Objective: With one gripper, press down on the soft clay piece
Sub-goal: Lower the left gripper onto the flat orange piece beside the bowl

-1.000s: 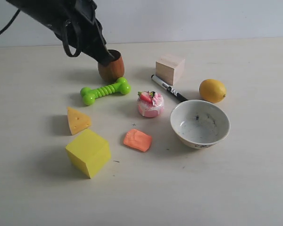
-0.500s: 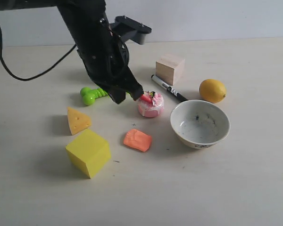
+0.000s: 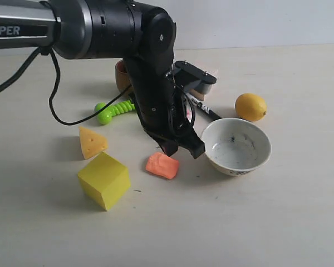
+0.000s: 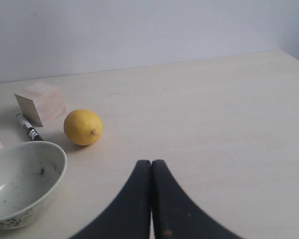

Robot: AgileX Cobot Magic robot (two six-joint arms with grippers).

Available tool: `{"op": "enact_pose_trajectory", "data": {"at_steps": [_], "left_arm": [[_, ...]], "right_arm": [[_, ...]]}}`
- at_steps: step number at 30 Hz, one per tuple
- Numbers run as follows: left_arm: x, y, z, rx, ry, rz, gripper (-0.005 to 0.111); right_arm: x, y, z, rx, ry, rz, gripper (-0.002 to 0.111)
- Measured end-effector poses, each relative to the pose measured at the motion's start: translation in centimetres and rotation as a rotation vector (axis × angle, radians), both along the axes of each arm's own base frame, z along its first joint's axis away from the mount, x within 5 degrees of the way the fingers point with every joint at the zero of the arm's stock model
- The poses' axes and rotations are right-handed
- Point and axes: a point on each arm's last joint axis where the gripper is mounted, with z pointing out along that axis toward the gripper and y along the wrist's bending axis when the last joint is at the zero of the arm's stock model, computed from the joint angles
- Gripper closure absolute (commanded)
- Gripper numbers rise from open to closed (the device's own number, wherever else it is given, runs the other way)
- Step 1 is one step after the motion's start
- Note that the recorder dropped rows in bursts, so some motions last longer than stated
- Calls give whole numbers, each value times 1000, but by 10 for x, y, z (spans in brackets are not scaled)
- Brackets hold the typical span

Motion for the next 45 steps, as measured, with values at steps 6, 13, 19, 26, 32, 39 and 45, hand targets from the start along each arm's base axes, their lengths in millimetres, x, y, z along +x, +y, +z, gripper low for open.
{"op": "enact_pose_trajectory", "data": {"at_steps": [6, 13, 19, 26, 32, 39, 45], "left_arm": [[5, -4, -7, -26, -27, 18, 107], [8, -7, -8, -56, -59, 24, 107], [8, -7, -8, -57, -60, 24, 107], [8, -7, -8, -58, -62, 24, 107], [8, -7, -8, -58, -62, 24, 107], [8, -7, -8, -57, -60, 26, 107], [5, -4, -9, -24, -25, 20, 107]], "right_arm": [[0, 0, 0, 0, 0, 0, 108], [0, 0, 0, 0, 0, 0, 108], [0, 0, 0, 0, 0, 0, 108], [0, 0, 0, 0, 0, 0, 108], [0, 0, 0, 0, 0, 0, 108], [0, 0, 0, 0, 0, 0, 108], [0, 0, 0, 0, 0, 0, 108]]}}
